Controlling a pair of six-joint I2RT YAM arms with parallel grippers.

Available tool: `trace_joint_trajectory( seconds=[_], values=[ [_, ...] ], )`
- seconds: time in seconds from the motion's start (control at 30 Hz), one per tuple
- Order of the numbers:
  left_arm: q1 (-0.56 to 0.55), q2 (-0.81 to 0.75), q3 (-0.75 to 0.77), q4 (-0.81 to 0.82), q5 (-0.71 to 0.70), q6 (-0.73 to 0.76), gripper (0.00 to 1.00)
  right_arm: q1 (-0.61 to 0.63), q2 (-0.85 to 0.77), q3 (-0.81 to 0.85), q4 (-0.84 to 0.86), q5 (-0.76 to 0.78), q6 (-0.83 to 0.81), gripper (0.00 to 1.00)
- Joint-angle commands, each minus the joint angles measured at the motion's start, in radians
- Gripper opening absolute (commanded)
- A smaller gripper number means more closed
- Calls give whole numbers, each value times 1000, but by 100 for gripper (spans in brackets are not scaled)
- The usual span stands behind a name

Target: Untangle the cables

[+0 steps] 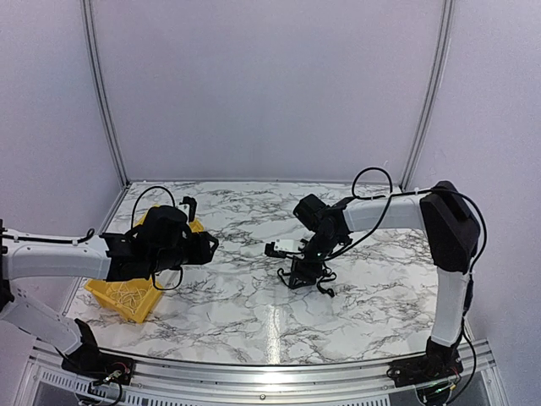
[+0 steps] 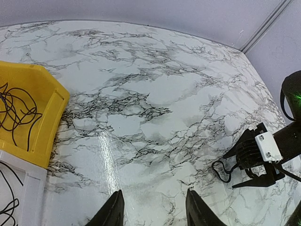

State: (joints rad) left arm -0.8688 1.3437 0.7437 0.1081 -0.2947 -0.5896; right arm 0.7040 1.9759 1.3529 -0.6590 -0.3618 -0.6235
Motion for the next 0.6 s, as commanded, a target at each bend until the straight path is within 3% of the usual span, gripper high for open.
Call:
trace_joint_trajectory(
  seconds=[0.0, 0.17, 0.27, 0.37, 0.57],
  values=[
    [-2, -39, -35, 38, -19, -38, 47, 1, 34, 66, 1, 61, 56, 63],
    [-1, -33, -59, 64, -11, -50, 47, 4, 33, 79, 2, 23, 63, 51],
    [-1, -14, -55, 74, 0, -58, 47, 8, 32, 91, -3, 2, 62, 38],
    [-1, 2, -47, 74, 10, -57, 47, 11, 41, 103, -11, -16, 60, 34],
    [-1, 8, -52, 74, 15, -61, 47, 20, 43, 110, -29, -57, 45, 17]
  ],
)
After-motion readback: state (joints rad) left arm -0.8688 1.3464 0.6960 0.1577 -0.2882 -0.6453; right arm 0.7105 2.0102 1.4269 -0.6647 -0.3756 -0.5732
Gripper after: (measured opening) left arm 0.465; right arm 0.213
